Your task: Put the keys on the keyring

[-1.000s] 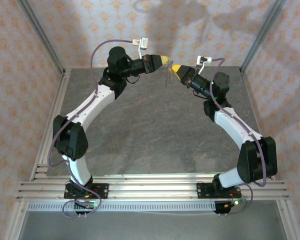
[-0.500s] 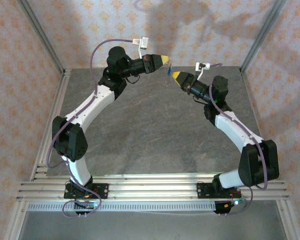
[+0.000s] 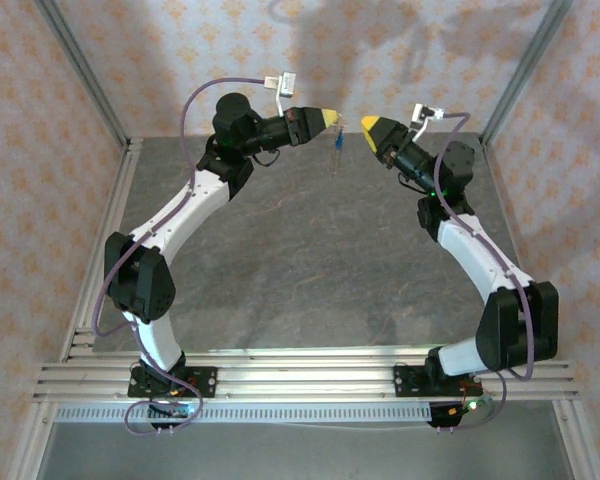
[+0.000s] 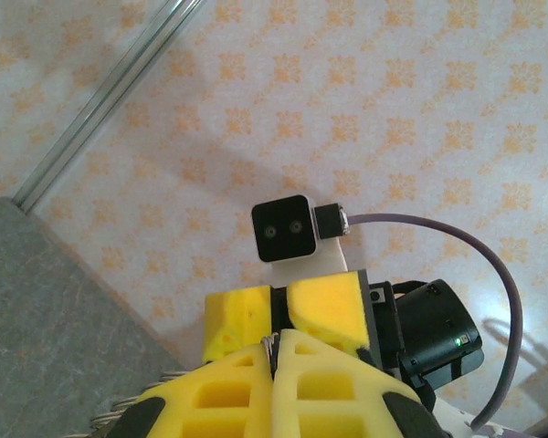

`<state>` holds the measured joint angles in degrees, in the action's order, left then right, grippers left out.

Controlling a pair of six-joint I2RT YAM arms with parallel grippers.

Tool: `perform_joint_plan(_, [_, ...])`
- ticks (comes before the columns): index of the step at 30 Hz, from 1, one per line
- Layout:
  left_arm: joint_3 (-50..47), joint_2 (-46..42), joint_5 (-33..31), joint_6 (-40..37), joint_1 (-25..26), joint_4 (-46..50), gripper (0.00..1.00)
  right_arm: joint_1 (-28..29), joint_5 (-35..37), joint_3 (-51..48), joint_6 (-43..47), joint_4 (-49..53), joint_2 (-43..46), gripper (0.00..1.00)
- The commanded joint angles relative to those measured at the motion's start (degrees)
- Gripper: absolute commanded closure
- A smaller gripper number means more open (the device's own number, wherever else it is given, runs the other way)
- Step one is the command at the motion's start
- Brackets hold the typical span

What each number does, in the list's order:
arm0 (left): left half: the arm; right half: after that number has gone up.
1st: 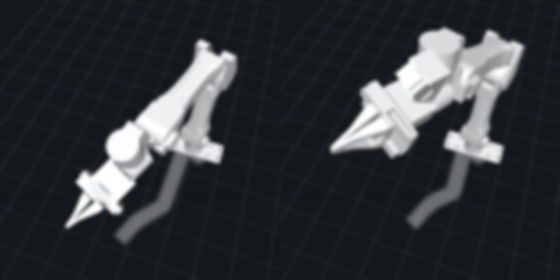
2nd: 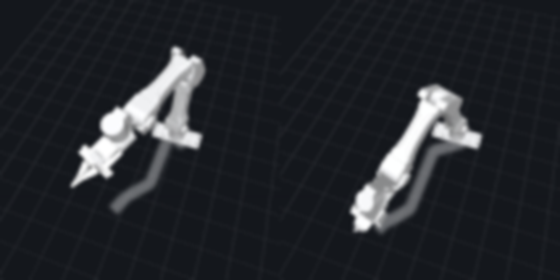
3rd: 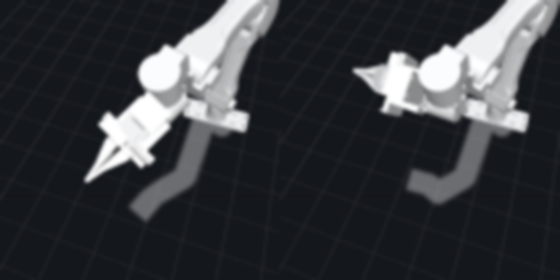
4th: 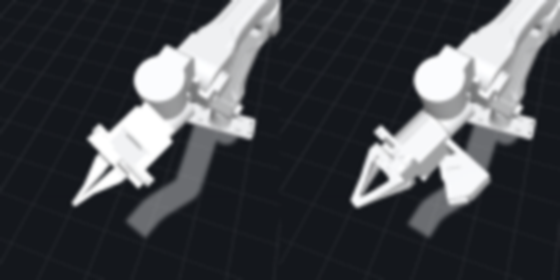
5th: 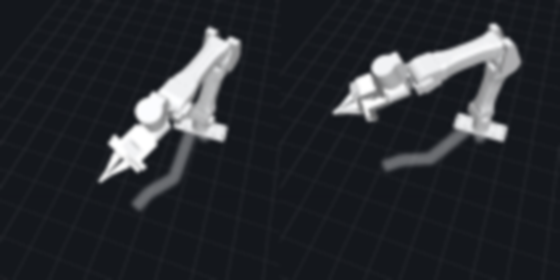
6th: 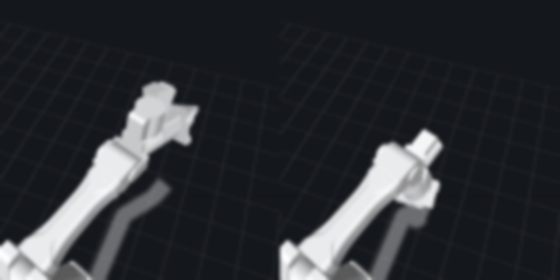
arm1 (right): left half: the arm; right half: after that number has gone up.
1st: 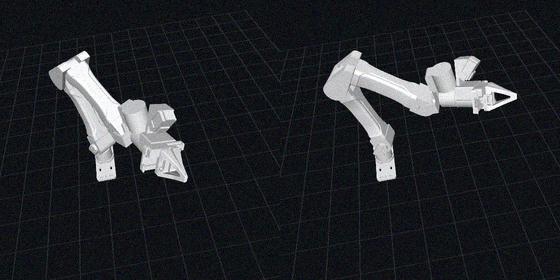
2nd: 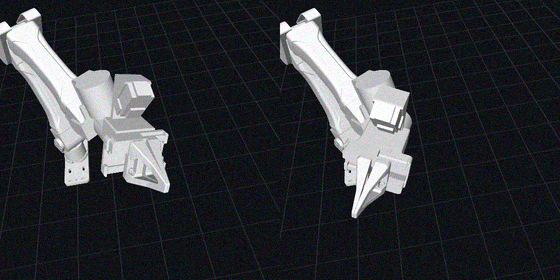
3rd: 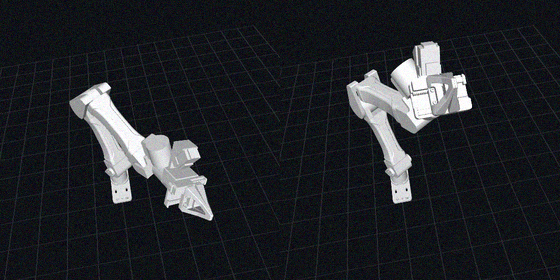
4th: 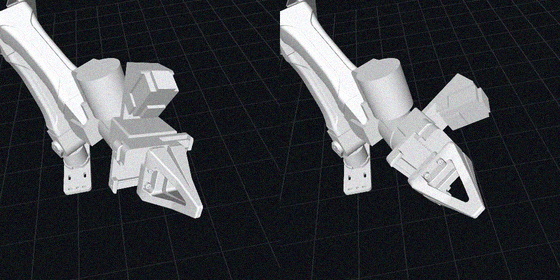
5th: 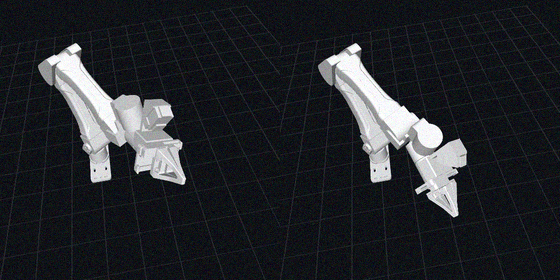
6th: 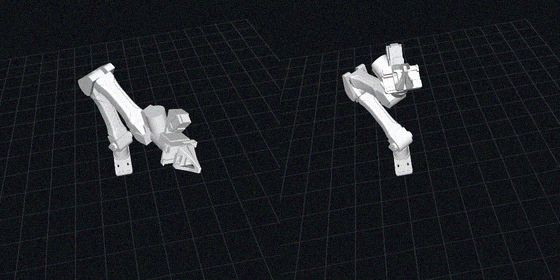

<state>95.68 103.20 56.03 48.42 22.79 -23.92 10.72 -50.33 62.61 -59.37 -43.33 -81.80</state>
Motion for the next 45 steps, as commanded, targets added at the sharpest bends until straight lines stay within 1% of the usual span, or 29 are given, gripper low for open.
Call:
perform_joint_plan(1, [-0.58,-2.21,-1.10,1.63,0.24,-5.22,1.00,1.52,0.18,3.01,-2.50,-6.15,-1.75,0.65])
perform_joint_plan(10, [-1.04,-2.54,-1.19,1.69,0.32,-5.35,1.00,4.14,0.58,4.98,-2.68,-7.12,-4.32,0.66])
perform_joint_plan(14, [-1.04,-2.43,-1.19,1.69,0.33,-5.35,1.00,4.58,0.43,4.89,-2.76,-7.34,-4.43,0.70])
perform_joint_plan(16, [-1.04,-2.45,-1.19,1.68,0.33,-5.35,1.00,4.72,0.40,4.83,-2.76,-7.51,-4.59,0.75])
perform_joint_plan(21, [-1.12,-2.34,-1.54,1.44,0.33,-5.22,1.00,4.80,0.05,3.89,-2.70,-7.78,-4.49,0.94])
perform_joint_plan(23, [-1.11,-2.26,-1.79,1.48,0.32,-5.12,1.00,4.80,0.13,3.37,-2.68,-7.91,-4.33,1.00])
perform_joint_plan(34, [-1.45,-2.30,-3.97,2.44,0.33,-6.35,1.00,5.56,-0.21,0.52,-2.41,-8.02,-3.38,1.00])
perform_joint_plan(42, [-1.64,-2.21,-4.08,2.86,0.27,-6.84,1.00,6.79,0.05,-1.92,-1.77,-7.77,-3.09,1.00])
perform_joint_plan(45, [-1.90,-2.23,-4.09,2.86,0.31,-7.04,1.00,6.70,0.28,-2.05,0.54,-4.33,-1.69,1.00])
